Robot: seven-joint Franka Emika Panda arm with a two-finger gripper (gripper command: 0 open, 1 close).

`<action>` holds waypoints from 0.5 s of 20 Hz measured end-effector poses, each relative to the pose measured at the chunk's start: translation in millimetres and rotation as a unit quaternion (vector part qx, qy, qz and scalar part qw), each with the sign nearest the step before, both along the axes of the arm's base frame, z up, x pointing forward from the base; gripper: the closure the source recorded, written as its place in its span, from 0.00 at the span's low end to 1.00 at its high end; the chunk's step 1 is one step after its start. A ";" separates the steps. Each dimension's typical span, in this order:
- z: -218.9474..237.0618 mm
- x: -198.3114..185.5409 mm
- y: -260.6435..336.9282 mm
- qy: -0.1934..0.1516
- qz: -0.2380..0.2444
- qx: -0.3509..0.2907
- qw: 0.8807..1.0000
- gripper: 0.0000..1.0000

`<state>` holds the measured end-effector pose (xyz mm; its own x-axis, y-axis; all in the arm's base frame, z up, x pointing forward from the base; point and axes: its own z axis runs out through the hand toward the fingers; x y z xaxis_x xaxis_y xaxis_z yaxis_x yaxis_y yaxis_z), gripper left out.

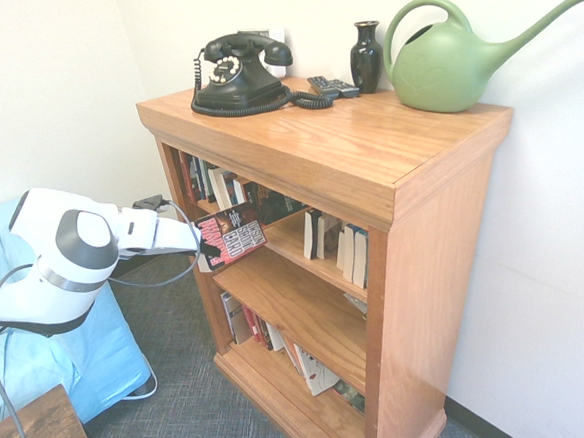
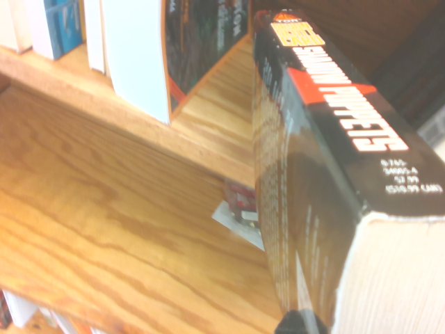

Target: Organize the shelf

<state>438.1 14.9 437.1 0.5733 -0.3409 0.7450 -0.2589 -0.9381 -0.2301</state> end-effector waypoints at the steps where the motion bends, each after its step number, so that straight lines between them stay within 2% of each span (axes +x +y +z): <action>1: -2.4 6.3 2.4 0.000 0.001 0.004 1.000 1.00; 10: -21.4 50.7 42.8 -0.023 -0.003 0.021 1.000 1.00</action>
<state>488.8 57.7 415.7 0.5361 -0.3754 0.7561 -0.2525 -0.9260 -0.2807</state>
